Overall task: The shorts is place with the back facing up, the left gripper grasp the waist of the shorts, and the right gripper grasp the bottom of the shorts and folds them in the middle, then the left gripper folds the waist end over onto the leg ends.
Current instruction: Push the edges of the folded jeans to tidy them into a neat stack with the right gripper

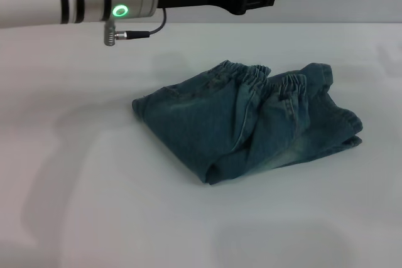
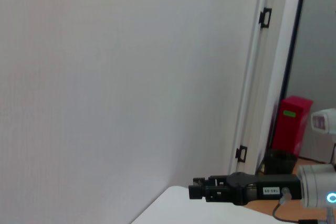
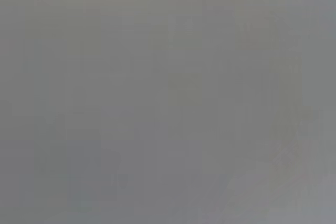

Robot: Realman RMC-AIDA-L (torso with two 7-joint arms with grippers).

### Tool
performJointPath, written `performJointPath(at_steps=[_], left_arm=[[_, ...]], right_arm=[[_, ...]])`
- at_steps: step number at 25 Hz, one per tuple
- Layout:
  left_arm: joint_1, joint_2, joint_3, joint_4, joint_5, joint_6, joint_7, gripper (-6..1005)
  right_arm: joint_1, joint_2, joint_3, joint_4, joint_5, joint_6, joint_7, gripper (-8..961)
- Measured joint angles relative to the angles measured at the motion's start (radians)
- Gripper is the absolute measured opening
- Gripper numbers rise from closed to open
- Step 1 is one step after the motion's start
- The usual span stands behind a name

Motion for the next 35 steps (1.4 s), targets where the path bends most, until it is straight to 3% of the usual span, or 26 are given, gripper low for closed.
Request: performJointPath(at_steps=[4,8,16,20,27,33,35], left_arm=[[0.033,0.002,-0.004,0.031,-0.012,0.004,0.01,447],[0.116,0.001,-0.036,0.086,-0.055,-0.005,0.055,566],[0.222,0.003,-0.129,0.091,-0.197,0.001,0.148,834],[0.253,0.004,-0.157,0.091,-0.225,0.008,0.175,834],[0.275,0.006,-0.186,0.081,-0.238,0.013,0.193,834],[0.299,0.005,-0.183,0.077,-0.238,0.019,0.195,834],[0.301,0.006,-0.184,0.076,-0.238,0.019,0.195,834]], right_arm=[[0.0,-0.001,0.002,0.0,0.0,-0.07,-0.001,515],[0.0,-0.005,0.0,-0.012,-0.006,-0.207,-0.042,515],[0.032,-0.008,-0.013,-0.103,-0.173,-0.655,-0.092,515],[0.065,-0.013,-0.038,-0.178,-0.239,-0.867,-0.024,515],[0.205,-0.066,-0.134,-0.231,-0.363,-1.148,0.177,515],[0.353,-0.062,-0.181,-0.225,-0.576,-1.231,0.285,515],[0.37,-0.059,-0.194,-0.219,-0.609,-1.231,0.295,515]])
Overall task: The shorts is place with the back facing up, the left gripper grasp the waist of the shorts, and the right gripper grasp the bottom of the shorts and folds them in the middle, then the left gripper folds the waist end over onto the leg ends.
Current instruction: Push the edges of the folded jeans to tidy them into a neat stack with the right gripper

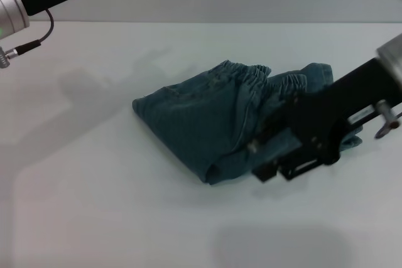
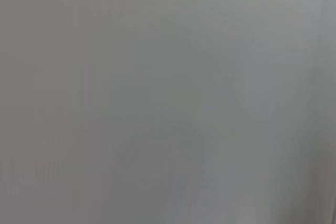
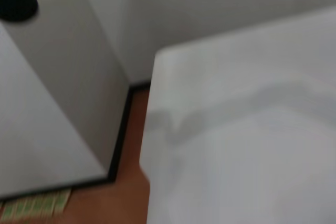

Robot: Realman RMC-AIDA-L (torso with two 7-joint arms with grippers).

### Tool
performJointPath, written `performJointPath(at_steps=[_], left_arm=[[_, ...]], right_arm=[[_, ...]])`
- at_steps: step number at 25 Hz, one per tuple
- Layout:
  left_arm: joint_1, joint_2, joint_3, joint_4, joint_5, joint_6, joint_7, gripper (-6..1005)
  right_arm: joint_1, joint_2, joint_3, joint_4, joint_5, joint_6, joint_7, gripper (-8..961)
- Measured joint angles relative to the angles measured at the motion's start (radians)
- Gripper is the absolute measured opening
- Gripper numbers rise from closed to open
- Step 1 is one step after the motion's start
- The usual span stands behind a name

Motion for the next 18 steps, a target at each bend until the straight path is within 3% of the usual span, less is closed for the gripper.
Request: performJointPath(at_steps=[7,18], left_arm=[[0.004,0.0,-0.005,-0.004,0.01,-0.006,0.004,834],[-0.016,0.001,-0.125,-0.079,0.009,-0.022,0.034,834]], right_arm=[[0.092,0.059,-0.069,0.042,-0.192,0.045,0.042,514],[0.117,0.065,-0.238,0.177,-0.193,0.224,0.055,515]])
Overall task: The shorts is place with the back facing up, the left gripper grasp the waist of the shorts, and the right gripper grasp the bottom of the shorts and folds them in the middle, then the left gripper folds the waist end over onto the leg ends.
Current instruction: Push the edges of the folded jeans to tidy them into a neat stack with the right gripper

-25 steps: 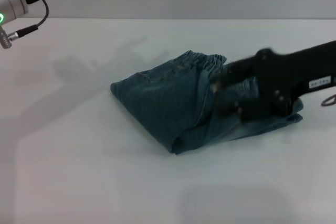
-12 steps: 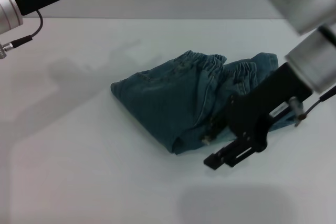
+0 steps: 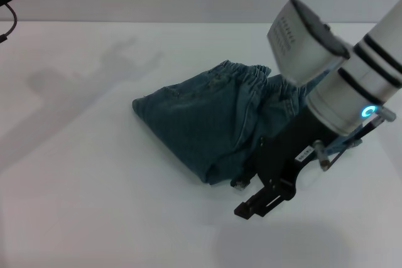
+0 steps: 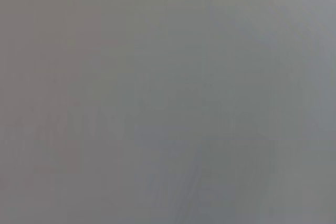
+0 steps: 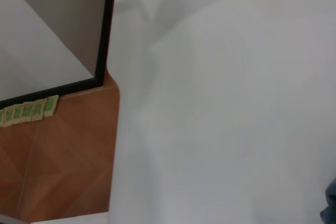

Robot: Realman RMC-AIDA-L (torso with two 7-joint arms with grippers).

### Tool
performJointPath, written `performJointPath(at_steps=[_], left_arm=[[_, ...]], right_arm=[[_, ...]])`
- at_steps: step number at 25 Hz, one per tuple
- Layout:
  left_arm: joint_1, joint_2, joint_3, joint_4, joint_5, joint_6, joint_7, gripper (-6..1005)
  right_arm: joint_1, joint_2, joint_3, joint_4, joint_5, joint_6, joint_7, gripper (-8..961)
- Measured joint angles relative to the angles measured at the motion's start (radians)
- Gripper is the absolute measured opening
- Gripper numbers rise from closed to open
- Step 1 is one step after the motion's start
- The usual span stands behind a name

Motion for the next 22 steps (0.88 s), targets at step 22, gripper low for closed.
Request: performJointPath(at_steps=[22], left_arm=[[-0.008,-0.004,-0.005,-0.026,-0.009,0.0,0.017,834]], right_arm=[[-0.005,0.006,-0.173,0.116,0.117,0.255,0.001,514]])
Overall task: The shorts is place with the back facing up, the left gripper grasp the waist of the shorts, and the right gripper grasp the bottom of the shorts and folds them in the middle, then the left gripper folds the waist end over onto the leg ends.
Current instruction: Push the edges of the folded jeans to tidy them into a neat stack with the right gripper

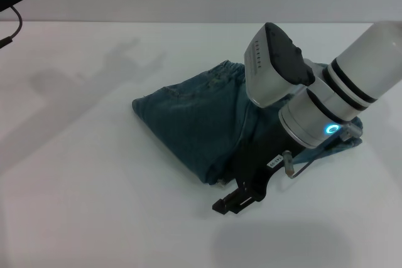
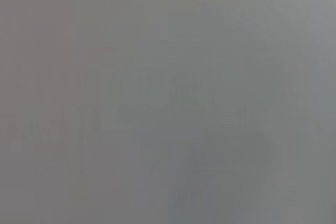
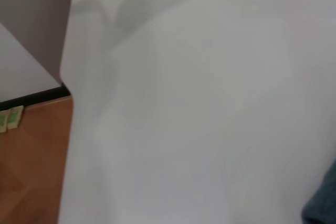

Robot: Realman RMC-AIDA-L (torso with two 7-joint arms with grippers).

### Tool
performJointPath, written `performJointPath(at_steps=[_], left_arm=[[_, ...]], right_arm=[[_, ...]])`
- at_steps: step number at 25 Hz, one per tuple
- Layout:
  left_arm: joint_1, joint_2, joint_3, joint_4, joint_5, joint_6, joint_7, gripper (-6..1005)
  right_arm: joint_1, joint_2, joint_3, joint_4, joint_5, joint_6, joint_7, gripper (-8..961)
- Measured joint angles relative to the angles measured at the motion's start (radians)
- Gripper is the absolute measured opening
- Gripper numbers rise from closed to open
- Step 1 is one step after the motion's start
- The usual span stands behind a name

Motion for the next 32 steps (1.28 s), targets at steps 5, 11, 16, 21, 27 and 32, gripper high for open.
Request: performJointPath(at_steps=[5,11,16,21,27,32], left_arm=[[-0.001,0.0,0.0,-0.001,-0.002,0.005,0.0,833],[-0.01,0.0,0.002,-0.016,-0.002,0.005,0.001,833],[-0.033,0.002,0.003,-0.052,-0.002,0.005,0.012,833],[-0.041,0.003,0.003,-0.054,-0.002,0.001,0.014,833],[-0.047,0.003,-0.004,-0.053,-0.002,-0.008,0.025,833],[-0.048,0.004,-0.008,-0.053,-0.002,-0.016,0.029,833]], right_arm=[[-0.001,0.0,-0.007,0.005,0.001,0.03,-0.007,514],[-0.001,0.001,-0.035,0.005,0.02,0.092,-0.008,514],[0.004,0.001,-0.057,0.005,0.026,0.141,-0.008,514],[0.01,0.0,-0.062,0.005,0.026,0.182,-0.009,514],[0.016,0.0,-0.097,0.005,0.026,0.248,-0.008,514],[0.016,0.0,-0.115,0.004,0.026,0.3,-0.005,514]])
